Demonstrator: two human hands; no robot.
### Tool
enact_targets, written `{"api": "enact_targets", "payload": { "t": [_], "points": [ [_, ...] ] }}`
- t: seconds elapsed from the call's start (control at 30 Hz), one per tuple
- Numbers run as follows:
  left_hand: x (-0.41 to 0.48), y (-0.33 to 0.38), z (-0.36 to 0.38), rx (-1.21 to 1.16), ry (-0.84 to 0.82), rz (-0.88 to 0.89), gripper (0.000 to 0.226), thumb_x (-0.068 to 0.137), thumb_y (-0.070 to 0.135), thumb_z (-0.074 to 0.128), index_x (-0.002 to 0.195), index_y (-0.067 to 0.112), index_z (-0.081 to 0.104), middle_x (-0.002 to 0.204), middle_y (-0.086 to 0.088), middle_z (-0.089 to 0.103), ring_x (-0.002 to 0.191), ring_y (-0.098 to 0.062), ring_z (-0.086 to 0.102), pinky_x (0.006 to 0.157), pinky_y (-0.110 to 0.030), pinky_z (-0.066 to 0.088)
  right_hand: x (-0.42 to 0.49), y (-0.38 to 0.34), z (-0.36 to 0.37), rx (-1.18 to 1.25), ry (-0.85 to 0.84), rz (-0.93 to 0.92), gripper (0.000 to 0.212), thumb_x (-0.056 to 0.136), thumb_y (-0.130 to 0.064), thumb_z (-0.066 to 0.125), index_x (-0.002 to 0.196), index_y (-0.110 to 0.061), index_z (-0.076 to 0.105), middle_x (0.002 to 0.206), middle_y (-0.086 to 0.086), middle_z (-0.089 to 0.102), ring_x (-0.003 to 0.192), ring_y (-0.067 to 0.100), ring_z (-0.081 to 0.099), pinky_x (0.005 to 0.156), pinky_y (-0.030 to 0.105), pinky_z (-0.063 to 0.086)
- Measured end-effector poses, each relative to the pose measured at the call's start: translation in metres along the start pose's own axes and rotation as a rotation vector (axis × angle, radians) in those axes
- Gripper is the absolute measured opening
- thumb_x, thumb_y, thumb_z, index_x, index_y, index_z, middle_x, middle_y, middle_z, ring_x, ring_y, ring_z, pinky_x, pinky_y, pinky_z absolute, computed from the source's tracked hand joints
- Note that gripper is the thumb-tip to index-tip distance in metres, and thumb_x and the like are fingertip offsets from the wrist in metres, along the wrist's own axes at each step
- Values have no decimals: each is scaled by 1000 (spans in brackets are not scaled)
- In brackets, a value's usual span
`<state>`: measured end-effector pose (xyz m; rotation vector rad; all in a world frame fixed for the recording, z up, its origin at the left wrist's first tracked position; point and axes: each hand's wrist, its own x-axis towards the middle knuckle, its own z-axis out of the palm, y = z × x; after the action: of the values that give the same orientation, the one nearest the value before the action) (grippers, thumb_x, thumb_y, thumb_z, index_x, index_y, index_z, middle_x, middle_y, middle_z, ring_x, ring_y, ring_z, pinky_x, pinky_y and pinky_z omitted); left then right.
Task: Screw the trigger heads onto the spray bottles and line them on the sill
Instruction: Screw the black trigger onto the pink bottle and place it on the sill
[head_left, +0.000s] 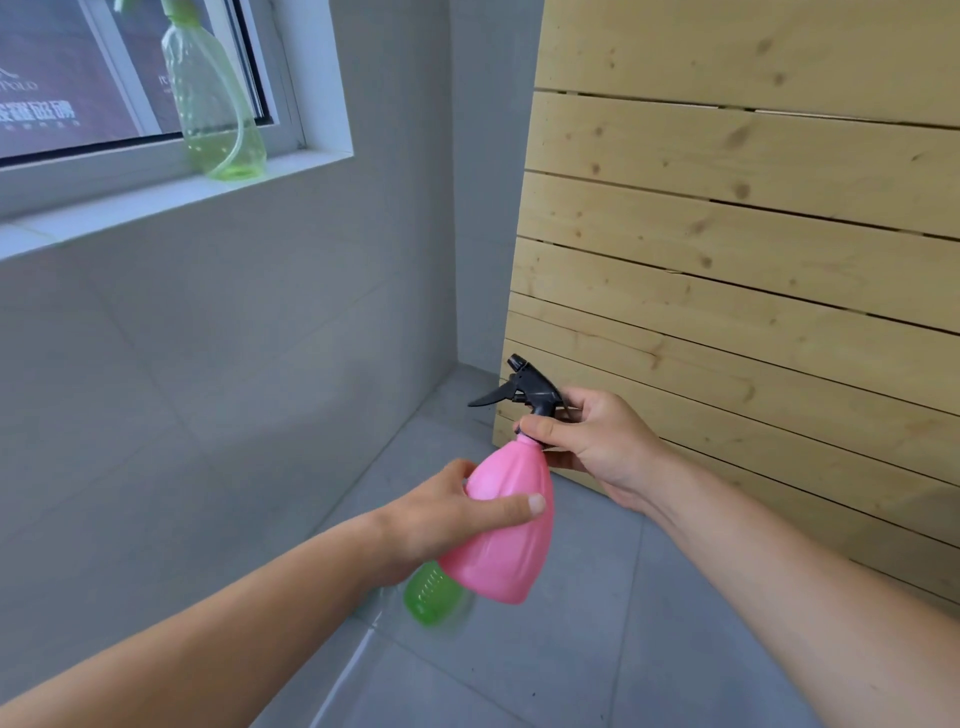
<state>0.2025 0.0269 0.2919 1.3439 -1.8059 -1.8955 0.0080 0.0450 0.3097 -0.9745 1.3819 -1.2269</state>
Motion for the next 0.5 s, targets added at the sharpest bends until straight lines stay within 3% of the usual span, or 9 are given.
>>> {"api": "enact_targets", "payload": {
  "t": [0.1, 0.23, 0.37, 0.43, 0.5],
  "points": [
    [0, -2, 1, -30, 13, 9, 92, 50, 60, 89, 131, 25, 61, 118, -2, 77, 105, -21, 77, 95, -45, 62, 0, 2, 3, -12, -10, 30, 19, 82, -8, 75, 99, -4, 67, 90, 12, 69, 77, 19, 69, 64, 28, 57],
    [-2, -3, 4, -59, 12, -16, 89, 51, 61, 89, 130, 36, 57, 125, -1, 73, 112, -25, 73, 94, -56, 61, 1, 4, 5, -9, -12, 35, 21, 82, -9, 75, 102, -2, 68, 90, 11, 68, 80, 20, 70, 69, 35, 60],
    [-2, -4, 1, -148, -129, -87, 69, 71, 48, 79, 135, 39, 56, 135, -4, 68, 123, -31, 68, 90, -51, 62, 0, 4, 4, -14, 10, 36, 24, 83, -9, 74, 104, 1, 67, 93, 13, 68, 81, 22, 68, 65, 32, 59],
    [1, -4, -2, -205, -153, -115, 67, 70, 38, 71, 136, 34, 59, 139, -11, 65, 129, -38, 62, 83, -48, 60, 0, 3, 2, -3, 12, 33, 16, 84, -8, 73, 99, -4, 69, 93, 13, 69, 80, 22, 67, 59, 28, 56],
    [3, -5, -3, -205, -126, -116, 62, 71, 34, 71, 132, 28, 63, 137, -13, 66, 129, -37, 62, 90, -54, 58, 0, 3, 0, 10, 9, 36, 11, 84, -8, 73, 94, -10, 69, 93, 13, 70, 80, 23, 66, 62, 28, 56]
  ]
}}
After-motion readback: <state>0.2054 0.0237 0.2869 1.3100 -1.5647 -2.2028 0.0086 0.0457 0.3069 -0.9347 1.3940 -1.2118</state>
